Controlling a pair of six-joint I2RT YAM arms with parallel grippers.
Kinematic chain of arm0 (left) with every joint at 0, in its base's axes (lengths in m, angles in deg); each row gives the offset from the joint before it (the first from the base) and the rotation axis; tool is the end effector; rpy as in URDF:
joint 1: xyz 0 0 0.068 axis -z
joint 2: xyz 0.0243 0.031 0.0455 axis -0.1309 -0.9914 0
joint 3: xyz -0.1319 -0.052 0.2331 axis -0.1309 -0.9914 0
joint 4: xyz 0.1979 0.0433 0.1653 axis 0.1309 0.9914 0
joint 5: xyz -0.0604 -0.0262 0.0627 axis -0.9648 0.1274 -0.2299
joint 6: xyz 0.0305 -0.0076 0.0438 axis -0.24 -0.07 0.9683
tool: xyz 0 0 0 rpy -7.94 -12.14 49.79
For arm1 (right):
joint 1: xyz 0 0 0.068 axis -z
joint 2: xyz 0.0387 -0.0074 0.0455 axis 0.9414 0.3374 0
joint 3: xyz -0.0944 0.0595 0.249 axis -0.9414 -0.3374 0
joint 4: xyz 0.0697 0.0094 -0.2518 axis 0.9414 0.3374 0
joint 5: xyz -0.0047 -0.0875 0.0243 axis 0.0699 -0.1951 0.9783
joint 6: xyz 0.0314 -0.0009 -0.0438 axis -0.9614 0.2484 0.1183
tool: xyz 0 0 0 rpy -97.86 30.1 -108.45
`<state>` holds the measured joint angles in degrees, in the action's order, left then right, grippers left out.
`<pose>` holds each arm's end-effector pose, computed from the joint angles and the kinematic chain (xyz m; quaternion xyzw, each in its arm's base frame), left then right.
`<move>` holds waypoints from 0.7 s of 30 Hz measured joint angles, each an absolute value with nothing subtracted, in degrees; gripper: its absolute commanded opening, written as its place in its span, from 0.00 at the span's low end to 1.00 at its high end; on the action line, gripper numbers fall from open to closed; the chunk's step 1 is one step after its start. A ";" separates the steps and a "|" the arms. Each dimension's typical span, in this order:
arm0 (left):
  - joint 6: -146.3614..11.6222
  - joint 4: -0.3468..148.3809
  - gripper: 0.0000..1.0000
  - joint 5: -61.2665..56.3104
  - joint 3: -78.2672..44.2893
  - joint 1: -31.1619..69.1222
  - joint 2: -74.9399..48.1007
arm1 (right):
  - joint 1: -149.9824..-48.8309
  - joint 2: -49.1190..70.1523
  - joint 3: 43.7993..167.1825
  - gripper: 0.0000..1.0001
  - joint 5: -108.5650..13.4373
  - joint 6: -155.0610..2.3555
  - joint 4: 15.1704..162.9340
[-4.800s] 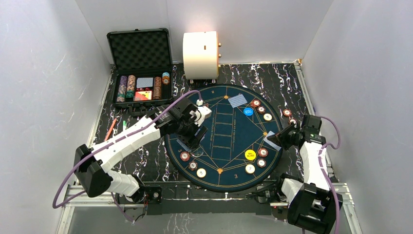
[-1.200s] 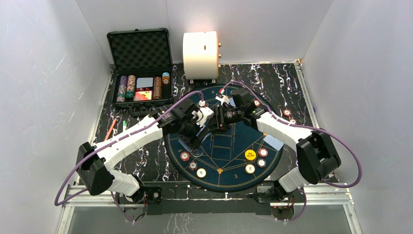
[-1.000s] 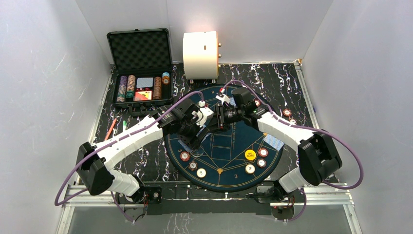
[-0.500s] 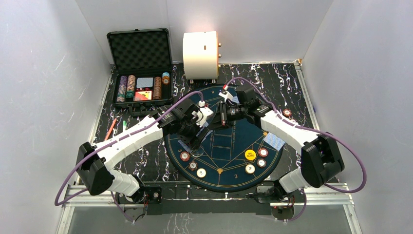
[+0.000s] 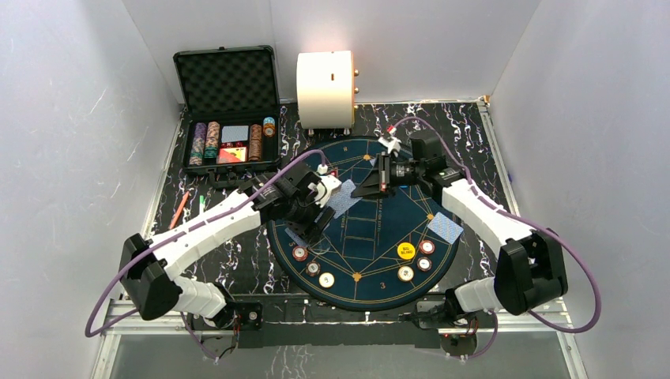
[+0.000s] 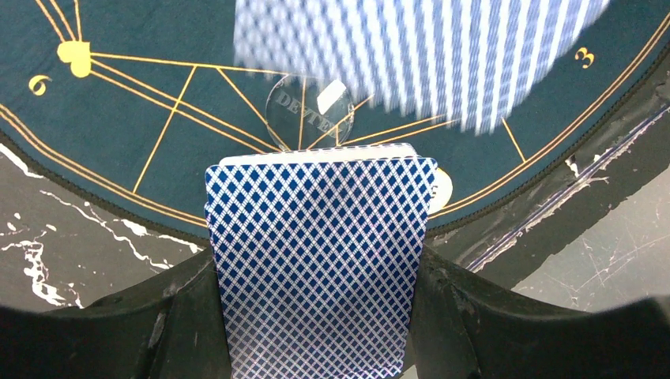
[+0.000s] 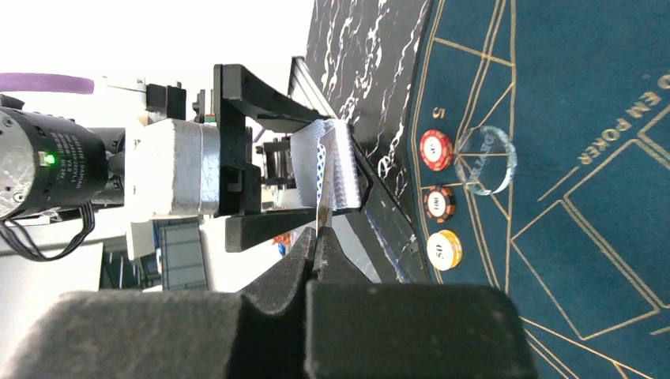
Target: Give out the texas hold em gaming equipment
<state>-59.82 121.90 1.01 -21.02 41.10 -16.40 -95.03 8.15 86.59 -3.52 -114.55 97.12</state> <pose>0.1829 -0.2119 0.2968 0.3738 0.8795 -0.1651 0.2439 0.2613 0.1512 0.2874 -0.0749 0.8077 0.5655 0.1489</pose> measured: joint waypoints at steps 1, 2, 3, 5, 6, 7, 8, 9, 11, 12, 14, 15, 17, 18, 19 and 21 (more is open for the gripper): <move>-60.00 122.07 0.00 1.27 -21.17 41.10 -16.08 | -93.81 7.76 86.06 0.00 -3.24 -114.60 96.58; -60.37 122.47 0.00 1.77 -21.22 41.10 -15.70 | -92.89 7.59 85.47 0.00 -2.96 -114.77 95.81; -60.63 122.71 0.00 2.01 -21.22 41.10 -15.40 | -91.80 7.52 84.53 0.00 -2.58 -115.12 94.35; -61.24 123.19 0.00 2.65 -21.22 41.04 -14.74 | -90.16 8.46 82.78 0.00 -2.21 -116.15 91.68; -61.53 123.50 0.00 3.06 -21.22 40.97 -14.46 | -89.87 9.47 82.35 0.00 -2.30 -116.41 90.52; -61.86 123.82 0.00 3.50 -21.22 40.88 -14.26 | -89.87 10.91 81.91 0.00 -2.58 -116.91 88.84; -62.10 124.20 0.00 3.78 -21.19 40.64 -14.11 | -90.11 12.46 81.43 0.00 -3.00 -117.72 86.83; -62.45 124.61 0.00 4.13 -21.19 40.38 -14.00 | -90.49 13.84 80.90 0.00 -3.57 -118.60 84.66; -63.06 125.29 0.00 4.70 -21.15 39.77 -13.85 | -92.06 17.86 79.99 0.00 -5.19 -120.91 79.05; -63.30 125.75 0.00 5.03 -21.04 39.46 -13.78 | -93.46 20.77 79.90 0.00 -6.21 -122.27 75.48; -63.63 126.80 0.00 5.86 -20.47 38.94 -13.76 | -96.52 25.62 79.92 0.00 -7.66 -124.08 69.45; -63.73 127.26 0.00 6.27 -20.08 38.74 -13.76 | -98.25 28.04 79.92 0.00 -8.49 -124.96 66.68; -63.80 127.87 0.00 7.02 -19.14 38.28 -13.61 | -101.17 32.33 80.03 0.00 -9.78 -126.49 61.93; -63.82 128.13 0.00 7.35 -18.70 38.04 -13.47 | -102.42 34.21 80.16 0.00 -10.12 -127.27 59.86; -63.82 128.28 0.00 7.61 -18.33 37.82 -13.21 | -103.56 36.11 80.47 0.00 -10.50 -128.23 57.65; -63.78 128.68 0.00 8.07 -17.92 37.25 -12.64 | -105.33 39.41 81.78 0.00 -11.31 -129.66 54.33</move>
